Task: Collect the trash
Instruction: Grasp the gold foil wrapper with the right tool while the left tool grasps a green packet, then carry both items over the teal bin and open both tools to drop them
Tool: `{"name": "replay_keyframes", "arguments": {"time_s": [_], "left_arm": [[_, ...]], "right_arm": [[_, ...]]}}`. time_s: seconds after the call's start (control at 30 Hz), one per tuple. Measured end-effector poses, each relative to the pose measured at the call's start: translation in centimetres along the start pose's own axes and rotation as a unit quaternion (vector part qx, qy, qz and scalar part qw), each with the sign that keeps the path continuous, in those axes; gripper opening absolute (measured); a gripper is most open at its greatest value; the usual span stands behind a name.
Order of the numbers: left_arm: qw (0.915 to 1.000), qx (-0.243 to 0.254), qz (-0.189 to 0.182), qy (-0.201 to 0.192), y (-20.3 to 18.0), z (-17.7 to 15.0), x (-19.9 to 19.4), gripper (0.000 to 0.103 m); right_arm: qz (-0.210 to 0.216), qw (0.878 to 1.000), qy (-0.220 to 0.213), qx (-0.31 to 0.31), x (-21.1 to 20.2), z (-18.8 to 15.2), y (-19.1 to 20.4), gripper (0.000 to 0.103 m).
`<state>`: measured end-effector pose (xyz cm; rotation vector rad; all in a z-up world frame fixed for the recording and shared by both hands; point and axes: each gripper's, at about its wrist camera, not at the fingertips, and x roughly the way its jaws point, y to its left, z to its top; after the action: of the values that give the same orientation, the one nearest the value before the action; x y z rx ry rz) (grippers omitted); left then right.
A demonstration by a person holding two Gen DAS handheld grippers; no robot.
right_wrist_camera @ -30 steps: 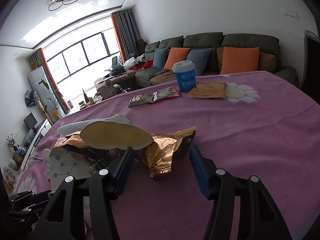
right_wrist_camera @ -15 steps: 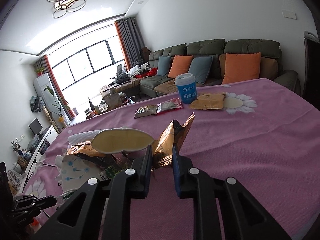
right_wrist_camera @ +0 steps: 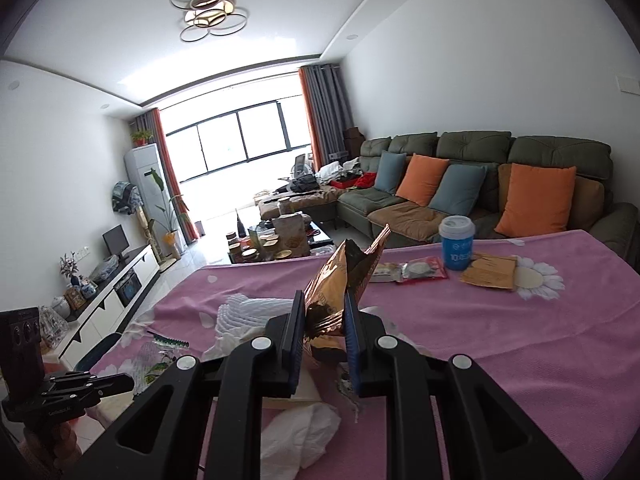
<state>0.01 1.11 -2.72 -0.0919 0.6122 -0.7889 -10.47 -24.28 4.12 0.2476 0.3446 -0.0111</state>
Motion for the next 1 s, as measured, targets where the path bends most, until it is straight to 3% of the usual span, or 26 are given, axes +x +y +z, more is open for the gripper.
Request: {"name": "replay_keyframes", "arguments": {"time_s": [0.17,0.3,0.57,0.8,1.0], "left_arm": [[0.9984,-0.024,0.042,-0.03,3.0,0.3,-4.0,0.001],[0.9935,-0.048,0.09,-0.05,5.8,-0.2,-7.0,0.001],[0.9698,-0.113,0.197,-0.091,12.9,-1.6,-14.0,0.001],[0.9427,-0.169,0.274,-0.089,19.4,-3.4,-18.2,0.001],[0.928,-0.209,0.301,-0.069,23.9,-5.5,-19.4,0.001]], "right_arm": [[0.105,0.994,0.034,-0.019,3.1,-0.2,5.2,0.017],[0.179,0.98,0.071,-0.047,6.3,-0.8,10.4,0.017],[0.295,0.942,0.132,-0.094,11.5,-1.8,20.9,0.017],[0.351,0.91,0.181,-0.128,15.3,-2.7,28.8,0.017],[0.359,0.893,0.218,-0.16,17.9,-4.5,34.0,0.018]]}}
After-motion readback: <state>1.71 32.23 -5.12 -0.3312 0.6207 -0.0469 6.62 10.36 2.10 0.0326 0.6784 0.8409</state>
